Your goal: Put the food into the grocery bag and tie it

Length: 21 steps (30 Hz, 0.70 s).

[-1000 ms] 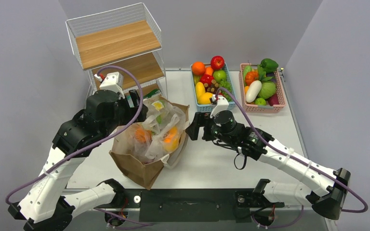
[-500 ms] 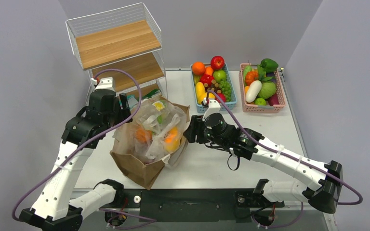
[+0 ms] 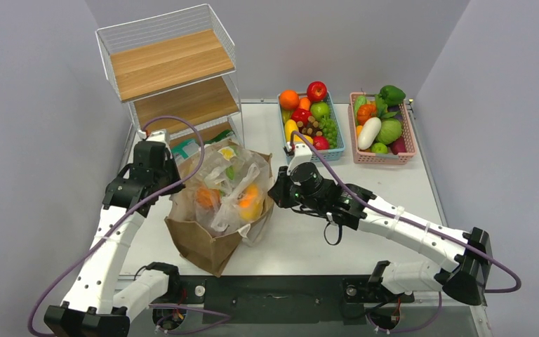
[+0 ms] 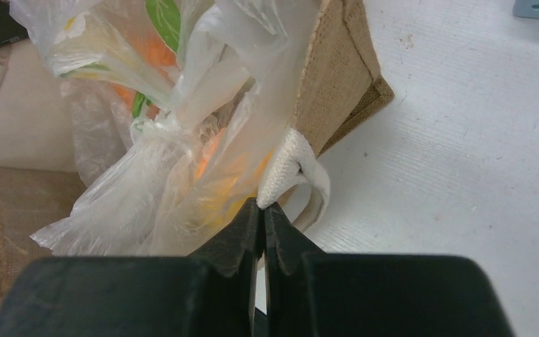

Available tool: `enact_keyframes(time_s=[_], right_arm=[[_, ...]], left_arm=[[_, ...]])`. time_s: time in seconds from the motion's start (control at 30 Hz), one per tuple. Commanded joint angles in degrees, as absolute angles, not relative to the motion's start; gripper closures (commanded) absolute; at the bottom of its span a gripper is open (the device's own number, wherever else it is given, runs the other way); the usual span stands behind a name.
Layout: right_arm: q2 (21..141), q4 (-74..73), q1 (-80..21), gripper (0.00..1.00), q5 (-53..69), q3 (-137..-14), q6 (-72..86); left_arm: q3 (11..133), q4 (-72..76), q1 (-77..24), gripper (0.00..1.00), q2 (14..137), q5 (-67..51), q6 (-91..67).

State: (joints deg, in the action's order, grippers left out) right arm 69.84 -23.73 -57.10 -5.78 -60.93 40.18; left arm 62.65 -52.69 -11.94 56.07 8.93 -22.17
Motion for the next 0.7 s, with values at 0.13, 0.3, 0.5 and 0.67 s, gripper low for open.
enact_keyframes(time_s=[0.13,0.3,0.5,0.67], right_arm=[[71.7,-22.7,-57.3,1.00,-5.6,-67.7,34.1],[70.6,-23.1,-57.3,1.00,-6.2,-69.3,33.1],[69.4,-23.0,-57.3,1.00,-6.3,-71.2,32.7],[68.7,-24.9,-57.3,1.00,-7.1,-73.9,32.4]], left_arm=[[61.8,-48.8,-11.7,1.00,50.3,1.4,-24.1],[64.2,-49.6,-11.6,1.00,49.6,-1.4,-24.3],[68.1,-51.2,-11.7,1.00,47.9,-4.6,-25.4],[68.9,-49.7,-11.7,1.00,47.2,-12.2,-27.4]])
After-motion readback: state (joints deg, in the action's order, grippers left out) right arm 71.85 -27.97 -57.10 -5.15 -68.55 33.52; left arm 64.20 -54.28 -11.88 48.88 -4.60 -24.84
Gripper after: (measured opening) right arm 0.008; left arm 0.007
